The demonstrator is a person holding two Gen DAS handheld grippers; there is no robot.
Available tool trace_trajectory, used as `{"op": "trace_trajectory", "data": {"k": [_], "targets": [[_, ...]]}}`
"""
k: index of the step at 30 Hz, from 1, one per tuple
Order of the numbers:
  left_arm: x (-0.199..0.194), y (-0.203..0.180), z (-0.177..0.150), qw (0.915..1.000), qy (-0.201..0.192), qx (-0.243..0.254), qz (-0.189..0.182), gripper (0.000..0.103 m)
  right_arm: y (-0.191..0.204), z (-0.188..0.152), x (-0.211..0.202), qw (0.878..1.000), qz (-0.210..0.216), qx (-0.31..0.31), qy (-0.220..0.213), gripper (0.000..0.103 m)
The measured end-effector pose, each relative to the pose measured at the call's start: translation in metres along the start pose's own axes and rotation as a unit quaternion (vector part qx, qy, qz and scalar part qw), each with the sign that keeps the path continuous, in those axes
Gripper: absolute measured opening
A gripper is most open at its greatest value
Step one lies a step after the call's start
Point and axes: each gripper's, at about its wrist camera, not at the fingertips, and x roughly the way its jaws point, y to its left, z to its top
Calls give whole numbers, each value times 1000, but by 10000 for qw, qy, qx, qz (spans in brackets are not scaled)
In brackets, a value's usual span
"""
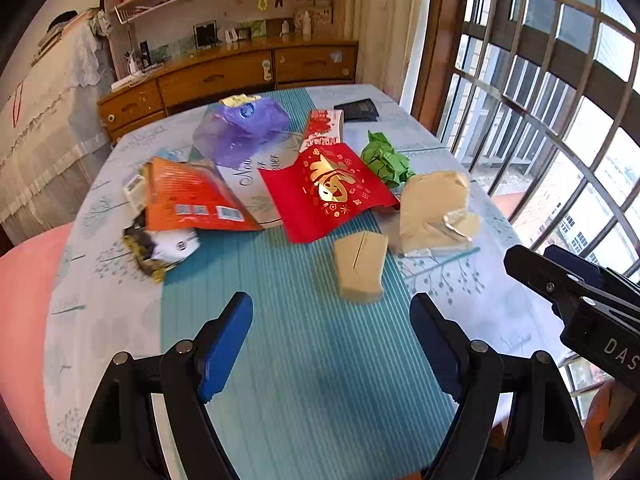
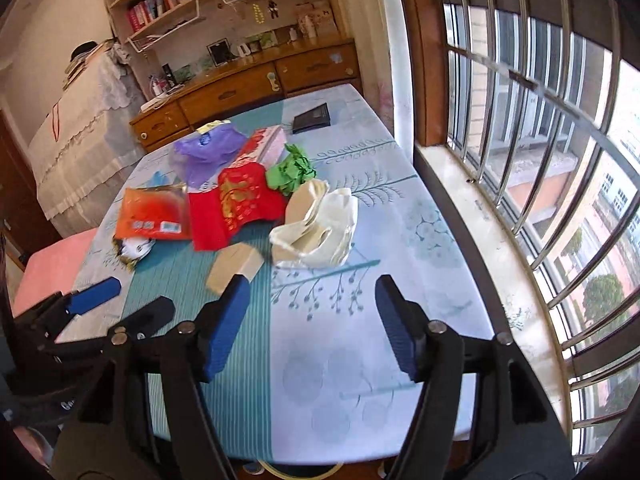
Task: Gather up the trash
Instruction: 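Raise both tools back over the table toward the remaining trash, then grasp the tan paper piece with the left tool while the right tool grasps the crumpled cream paper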
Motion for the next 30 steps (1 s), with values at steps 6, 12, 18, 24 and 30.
{"op": "trace_trajectory", "data": {"k": [6,12,18,24,30], "targets": [[69,-6,18,9993,367,-69,-23,82,-22,24,73,9981,124,456,399,71],[111,-8,25,9981,591,-168,-82,78,-34,44,116,9951,398,763,496,79],[128,-5,32,9980,602,-207,-54,75,-46,49,138,9810,992,1442,831,80],[120,-1,31,9973,654,-274,-168,74,-56,48,144,9628,1419,2085,970,80],[111,2,27,9968,671,-369,-223,74,-58,53,142,9609,1337,2284,811,82]]}}
